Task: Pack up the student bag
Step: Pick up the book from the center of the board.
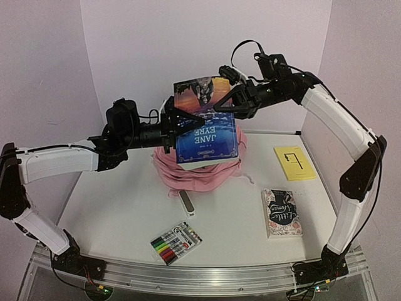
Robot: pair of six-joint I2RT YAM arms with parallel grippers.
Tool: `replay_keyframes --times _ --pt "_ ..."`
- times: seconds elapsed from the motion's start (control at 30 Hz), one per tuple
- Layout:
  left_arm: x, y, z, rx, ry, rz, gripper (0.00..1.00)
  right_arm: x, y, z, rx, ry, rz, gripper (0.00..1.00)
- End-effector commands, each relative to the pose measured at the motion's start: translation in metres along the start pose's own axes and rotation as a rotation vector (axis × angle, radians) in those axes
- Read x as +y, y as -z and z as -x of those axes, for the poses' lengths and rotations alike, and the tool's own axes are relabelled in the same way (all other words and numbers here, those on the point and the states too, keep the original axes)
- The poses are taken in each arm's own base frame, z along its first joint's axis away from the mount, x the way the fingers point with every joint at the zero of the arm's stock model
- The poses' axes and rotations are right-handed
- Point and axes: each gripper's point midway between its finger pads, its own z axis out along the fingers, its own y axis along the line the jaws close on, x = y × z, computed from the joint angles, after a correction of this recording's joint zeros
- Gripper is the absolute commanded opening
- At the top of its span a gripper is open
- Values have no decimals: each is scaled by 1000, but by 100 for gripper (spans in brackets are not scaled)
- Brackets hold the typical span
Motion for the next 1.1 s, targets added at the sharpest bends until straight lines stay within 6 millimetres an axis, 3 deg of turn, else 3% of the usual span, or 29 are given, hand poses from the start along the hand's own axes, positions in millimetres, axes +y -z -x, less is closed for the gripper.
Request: replay_keyframes --times 0.0,0.2,0.37,0.7,0.9,1.07 --pt "13 -1 -19 51 20 37 100 84 1 22 -26 271 174 0" --pt "22 -17 -28 137 76 -18 100 97 -3 29 -44 279 194 0" --pt "29 3 -34 93 73 45 100 104 -1 36 -65 274 202 0" --pt "24 38 -41 55 41 187 100 85 -6 36 -76 230 180 0" --pt "21 72 -46 -13 42 263 100 84 -7 38 -80 218 182 0" --pt "13 69 -40 -20 10 225 100 84 -9 44 -98 175 207 0"
